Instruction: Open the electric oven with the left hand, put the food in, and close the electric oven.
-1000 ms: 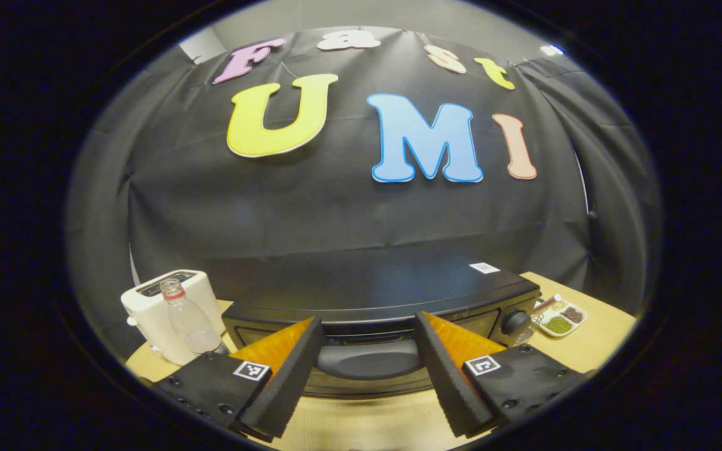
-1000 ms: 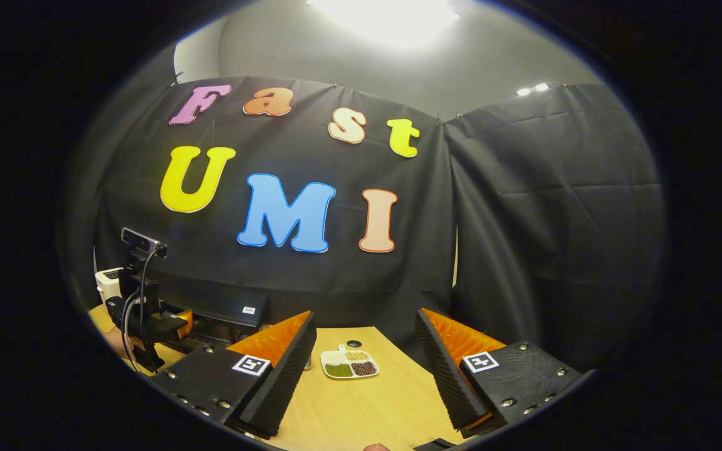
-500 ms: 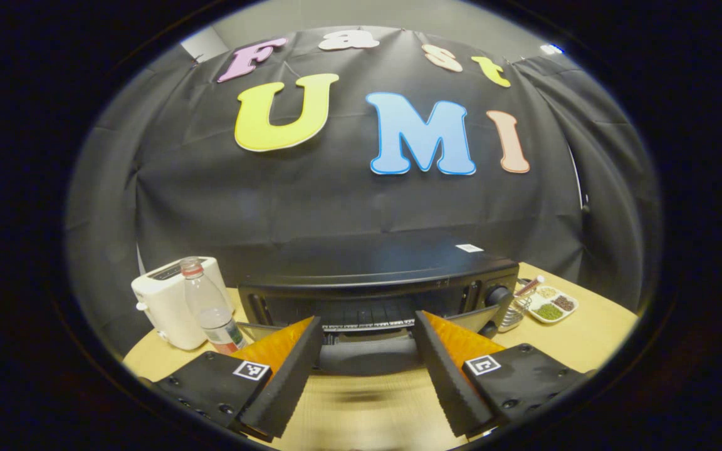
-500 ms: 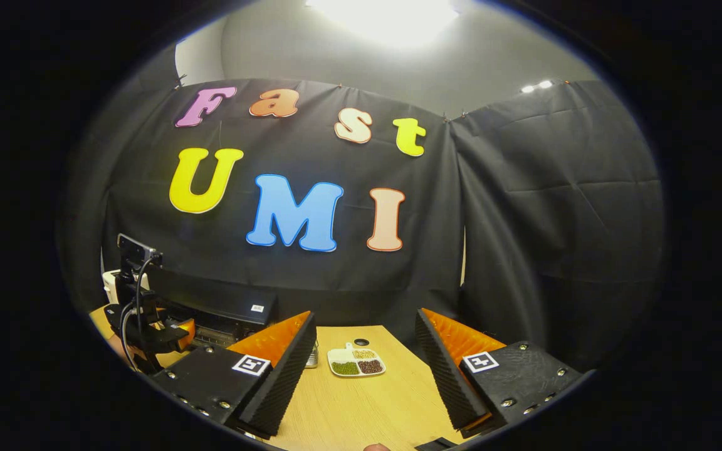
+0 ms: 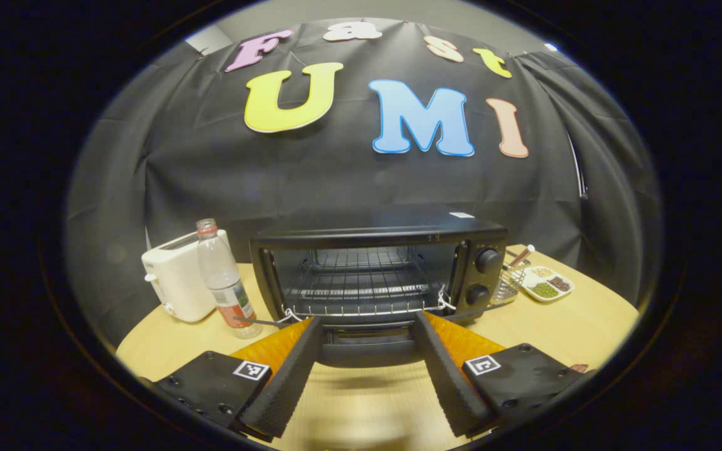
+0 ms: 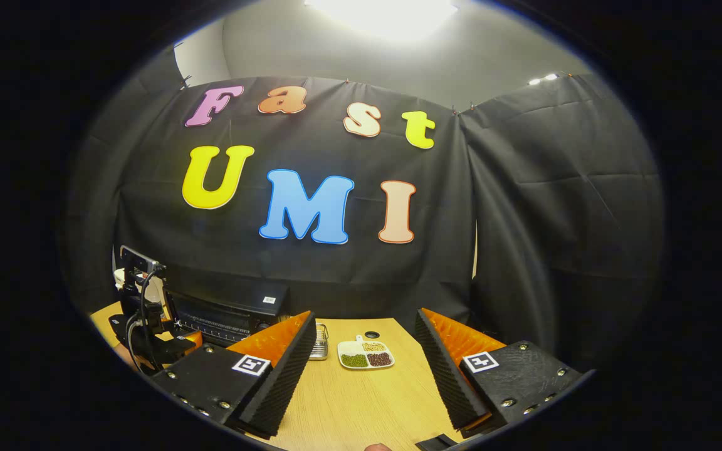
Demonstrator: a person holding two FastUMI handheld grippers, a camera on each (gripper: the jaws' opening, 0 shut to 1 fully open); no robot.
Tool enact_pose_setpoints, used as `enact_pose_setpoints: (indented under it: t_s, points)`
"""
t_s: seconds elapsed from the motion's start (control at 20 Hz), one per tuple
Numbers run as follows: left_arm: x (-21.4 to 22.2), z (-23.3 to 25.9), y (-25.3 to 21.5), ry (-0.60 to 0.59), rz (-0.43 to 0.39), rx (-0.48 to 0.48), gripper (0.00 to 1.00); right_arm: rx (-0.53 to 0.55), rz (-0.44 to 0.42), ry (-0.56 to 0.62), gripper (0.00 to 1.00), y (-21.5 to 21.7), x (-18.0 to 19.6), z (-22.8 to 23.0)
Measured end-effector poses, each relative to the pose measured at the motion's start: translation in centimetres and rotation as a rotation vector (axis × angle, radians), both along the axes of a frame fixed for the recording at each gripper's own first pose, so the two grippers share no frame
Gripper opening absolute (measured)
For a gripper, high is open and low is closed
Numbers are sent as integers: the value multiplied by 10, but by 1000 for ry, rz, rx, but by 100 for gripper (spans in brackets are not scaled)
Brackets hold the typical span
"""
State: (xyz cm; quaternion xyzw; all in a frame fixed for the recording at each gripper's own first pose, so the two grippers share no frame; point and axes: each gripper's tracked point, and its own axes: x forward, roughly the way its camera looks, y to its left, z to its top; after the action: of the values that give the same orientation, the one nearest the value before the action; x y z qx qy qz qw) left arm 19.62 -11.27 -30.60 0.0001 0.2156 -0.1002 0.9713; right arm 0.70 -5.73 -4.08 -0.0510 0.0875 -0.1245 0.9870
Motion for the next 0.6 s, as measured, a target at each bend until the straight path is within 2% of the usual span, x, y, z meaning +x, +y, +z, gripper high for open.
enact_pose_setpoints:
  t_s: [0.25, 0.3, 0.35, 0.55, 0.6]
  points:
    - [-19, -19, 0, 45, 6, 14, 98, 10, 25, 30, 96, 0, -4, -9]
    - [-23, -23, 1, 50, 3, 21, 91, 13, 33, 36, 96, 1, -4, -11]
    - [-26, -27, 0, 57, -1, 31, 100, 15, 42, 45, 96, 3, -3, -12]
    - [-39, -44, -2, 97, 8, 29, 100, 18, 86, 69, 96, 12, -5, -20]
    - [-43, -49, 0, 111, 16, 25, 91, 22, 95, 73, 96, 14, -6, -21]
